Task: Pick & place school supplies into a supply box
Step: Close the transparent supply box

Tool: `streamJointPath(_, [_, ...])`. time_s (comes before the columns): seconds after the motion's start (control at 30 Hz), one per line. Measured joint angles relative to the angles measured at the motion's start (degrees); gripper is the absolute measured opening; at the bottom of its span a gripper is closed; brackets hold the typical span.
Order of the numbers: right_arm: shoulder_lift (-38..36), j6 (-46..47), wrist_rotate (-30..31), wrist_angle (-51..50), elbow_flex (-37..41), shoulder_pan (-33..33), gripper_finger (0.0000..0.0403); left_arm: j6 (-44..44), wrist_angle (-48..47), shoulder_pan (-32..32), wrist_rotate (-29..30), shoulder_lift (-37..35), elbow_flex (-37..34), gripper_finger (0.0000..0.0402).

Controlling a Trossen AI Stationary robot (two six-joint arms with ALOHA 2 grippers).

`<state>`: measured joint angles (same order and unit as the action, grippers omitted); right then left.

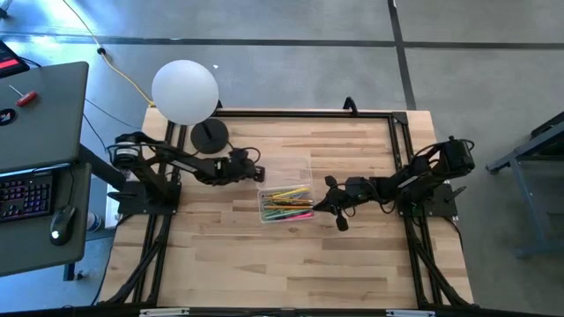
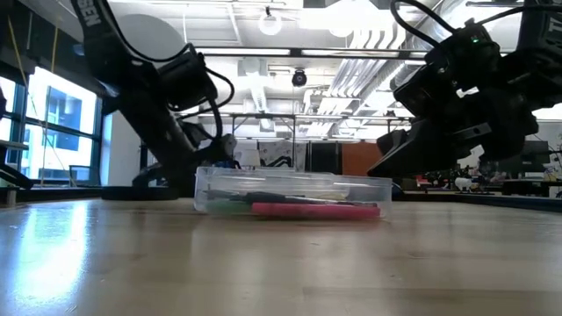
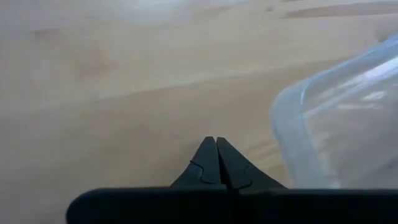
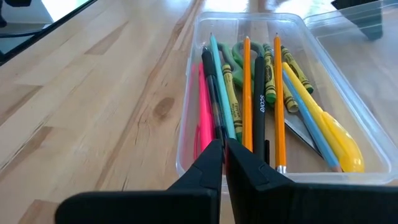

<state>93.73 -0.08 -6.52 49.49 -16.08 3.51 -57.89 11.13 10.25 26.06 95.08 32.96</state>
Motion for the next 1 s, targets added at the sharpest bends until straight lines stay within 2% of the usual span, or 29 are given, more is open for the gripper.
streamJointPath(0.23, [0.0, -0.2, 0.0, 0.1, 0.0, 0.0, 0.0, 4.5, 9.2, 2.3, -5.5, 0.6, -0.1, 0.0028])
streamJointPath(0.5, [0.0, -0.2, 0.0, -0.4, 0.0, 0.0, 0.0, 12.2, 15.2, 2.9, -12.8, 0.6, -0.1, 0.001])
streamJointPath(0.67, [0.0, -0.1, 0.0, -0.7, 0.0, 0.0, 0.0, 15.5, 13.9, 2.9, -15.3, 0.6, -0.1, 0.0028])
streamJointPath(0.77, [-0.5, 0.0, -0.4, -0.9, 0.0, 0.0, 0.0, 15.7, 11.2, 2.4, -15.3, 0.6, -0.1, 0.0024])
streamJointPath(0.87, [-2.5, 0.1, -1.4, -1.7, 0.1, 0.0, 0.0, 15.7, 9.4, 1.9, -15.2, 0.6, -0.1, 0.001])
streamJointPath(1.0, [-7.1, 3.1, -3.3, -2.5, 0.3, 0.0, 0.0, 16.1, 8.7, 1.6, -14.2, 0.5, -0.1, 0.0013])
